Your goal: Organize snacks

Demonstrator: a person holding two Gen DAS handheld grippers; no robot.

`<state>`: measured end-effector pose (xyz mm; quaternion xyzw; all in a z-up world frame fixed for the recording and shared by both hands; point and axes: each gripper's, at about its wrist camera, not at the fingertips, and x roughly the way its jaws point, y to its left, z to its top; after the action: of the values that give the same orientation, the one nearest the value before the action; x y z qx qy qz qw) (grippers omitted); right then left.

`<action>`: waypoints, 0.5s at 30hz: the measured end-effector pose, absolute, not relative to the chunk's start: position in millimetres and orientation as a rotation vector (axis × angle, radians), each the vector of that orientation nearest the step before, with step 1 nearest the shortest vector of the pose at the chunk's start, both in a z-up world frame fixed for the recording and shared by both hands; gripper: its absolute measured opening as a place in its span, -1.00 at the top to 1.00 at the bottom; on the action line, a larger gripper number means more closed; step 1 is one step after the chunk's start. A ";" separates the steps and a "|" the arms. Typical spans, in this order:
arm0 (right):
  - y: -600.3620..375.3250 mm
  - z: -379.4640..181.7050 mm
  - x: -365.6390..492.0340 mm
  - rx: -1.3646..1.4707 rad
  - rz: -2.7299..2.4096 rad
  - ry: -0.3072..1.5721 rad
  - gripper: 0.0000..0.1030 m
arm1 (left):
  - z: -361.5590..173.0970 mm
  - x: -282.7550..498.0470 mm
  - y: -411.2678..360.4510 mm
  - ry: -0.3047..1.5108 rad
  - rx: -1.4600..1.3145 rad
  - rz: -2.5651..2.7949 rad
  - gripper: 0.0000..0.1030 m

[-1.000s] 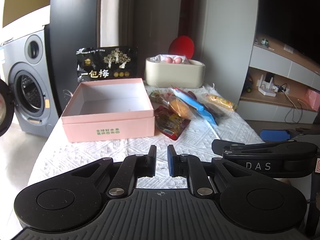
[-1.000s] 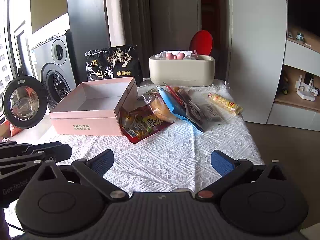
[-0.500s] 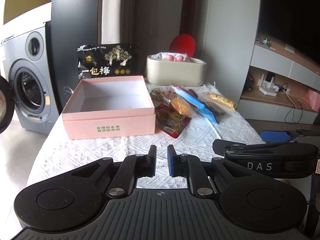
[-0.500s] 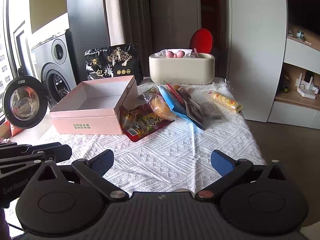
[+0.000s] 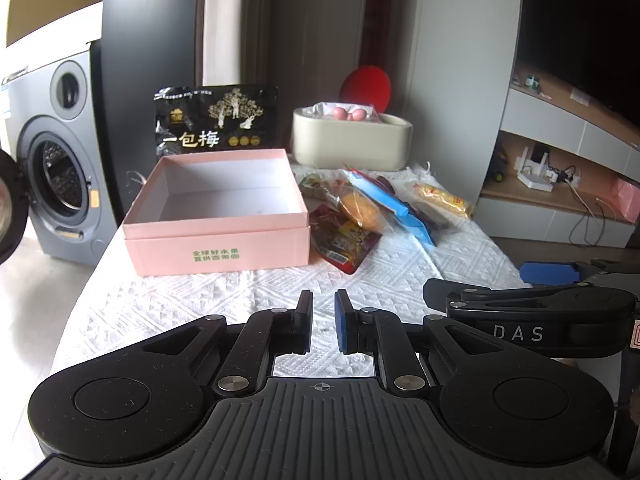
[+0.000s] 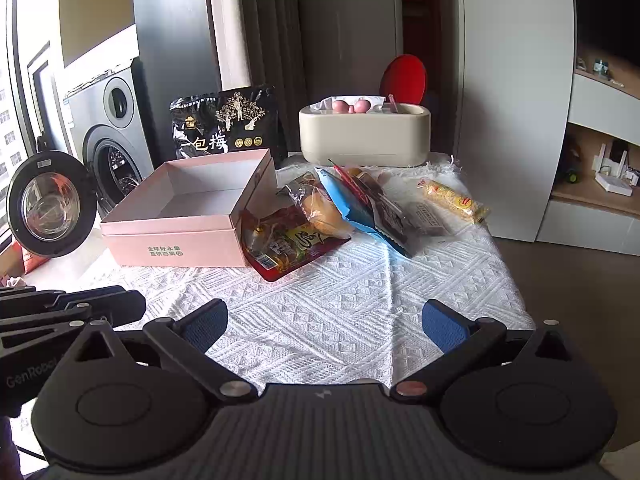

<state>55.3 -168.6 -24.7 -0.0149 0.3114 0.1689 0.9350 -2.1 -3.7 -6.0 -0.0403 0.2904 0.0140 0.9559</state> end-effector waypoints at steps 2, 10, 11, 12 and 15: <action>-168.2 -25.0 55.0 -0.032 0.348 0.638 -1.00 | -5.9 -2.1 -3.7 0.590 -0.081 0.027 0.72; -168.1 -25.4 56.0 -0.031 0.350 0.644 -1.00 | -7.4 -3.5 -5.4 0.593 -0.084 0.030 0.72; -168.2 -25.5 56.1 -0.030 0.351 0.644 -1.00 | -7.5 -3.6 -5.6 0.595 -0.084 0.030 0.72; -168.2 -25.7 56.1 -0.030 0.351 0.645 -1.00 | -7.5 -4.1 -5.9 0.596 -0.085 0.031 0.72; -168.1 -25.9 55.8 -0.030 0.352 0.644 -1.00 | -7.3 -4.1 -5.7 0.597 -0.086 0.031 0.72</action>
<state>55.8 -168.1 -25.9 -0.0145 0.3148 0.1719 0.9334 -4.1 -5.7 -7.3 -0.0422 0.2938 0.0151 0.9548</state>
